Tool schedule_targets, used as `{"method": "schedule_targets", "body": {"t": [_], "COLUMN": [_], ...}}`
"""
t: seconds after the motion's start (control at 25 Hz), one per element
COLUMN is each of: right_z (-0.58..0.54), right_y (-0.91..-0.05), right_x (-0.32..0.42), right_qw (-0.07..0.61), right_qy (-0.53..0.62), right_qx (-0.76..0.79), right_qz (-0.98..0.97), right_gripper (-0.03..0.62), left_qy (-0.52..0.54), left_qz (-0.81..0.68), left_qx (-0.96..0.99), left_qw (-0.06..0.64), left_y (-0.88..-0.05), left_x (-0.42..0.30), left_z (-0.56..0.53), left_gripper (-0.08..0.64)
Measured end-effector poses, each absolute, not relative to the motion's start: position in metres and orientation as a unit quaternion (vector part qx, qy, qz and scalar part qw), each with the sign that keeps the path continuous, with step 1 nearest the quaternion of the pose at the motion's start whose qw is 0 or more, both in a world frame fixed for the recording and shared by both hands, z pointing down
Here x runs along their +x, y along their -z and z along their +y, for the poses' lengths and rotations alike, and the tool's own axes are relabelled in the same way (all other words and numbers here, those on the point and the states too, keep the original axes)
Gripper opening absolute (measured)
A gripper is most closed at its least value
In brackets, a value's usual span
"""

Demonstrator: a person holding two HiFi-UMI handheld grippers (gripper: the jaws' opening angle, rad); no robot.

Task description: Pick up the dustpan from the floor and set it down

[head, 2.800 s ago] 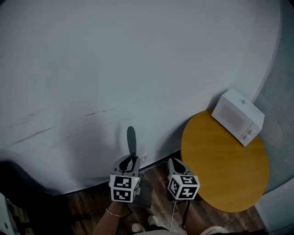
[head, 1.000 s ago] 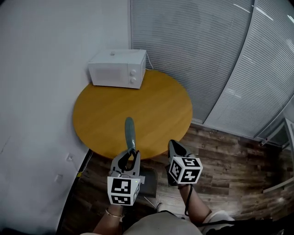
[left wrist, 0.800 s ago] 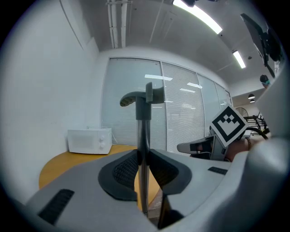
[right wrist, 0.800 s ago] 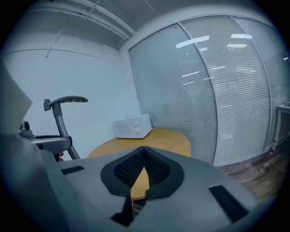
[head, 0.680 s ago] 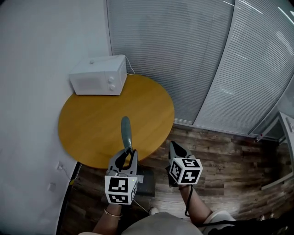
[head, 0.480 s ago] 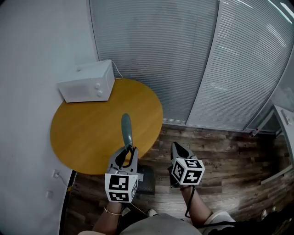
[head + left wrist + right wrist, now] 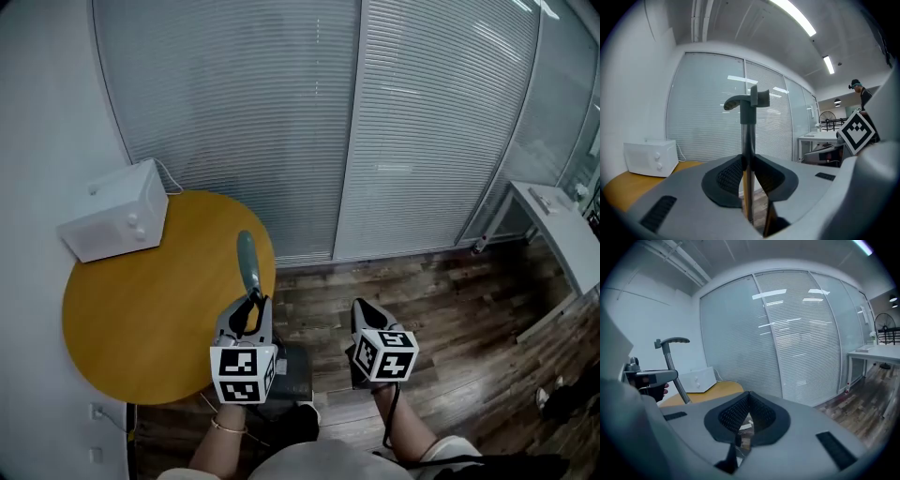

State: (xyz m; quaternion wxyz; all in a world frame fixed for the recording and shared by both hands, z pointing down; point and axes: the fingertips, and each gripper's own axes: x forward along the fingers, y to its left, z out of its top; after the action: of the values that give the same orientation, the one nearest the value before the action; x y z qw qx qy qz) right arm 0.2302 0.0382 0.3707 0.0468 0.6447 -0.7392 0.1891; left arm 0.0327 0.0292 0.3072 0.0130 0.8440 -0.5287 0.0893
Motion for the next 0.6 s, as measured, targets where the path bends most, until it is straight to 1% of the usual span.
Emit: {"method": "schedule_targets", "body": {"t": [0.2, 0.6], "right_z": [0.014, -0.082], "right_y": [-0.367, -0.358], "right_x": [0.268, 0.297], "right_qw": [0.044, 0.031], "right_qy": [-0.181, -0.182], "right_qx": [0.667, 0.668], "right_qz": [-0.722, -0.721], "right_gripper": [0.032, 0.032], "left_qy": [-0.084, -0.079], "left_qz": [-0.507, -0.477], "left_qx": [0.858, 0.875], "left_qw": [0.011, 0.022], "left_y": [-0.307, -0.308], "left_x": [0.07, 0.12], "left_z": [-0.008, -0.098], "left_gripper": [0.086, 0.086]}}
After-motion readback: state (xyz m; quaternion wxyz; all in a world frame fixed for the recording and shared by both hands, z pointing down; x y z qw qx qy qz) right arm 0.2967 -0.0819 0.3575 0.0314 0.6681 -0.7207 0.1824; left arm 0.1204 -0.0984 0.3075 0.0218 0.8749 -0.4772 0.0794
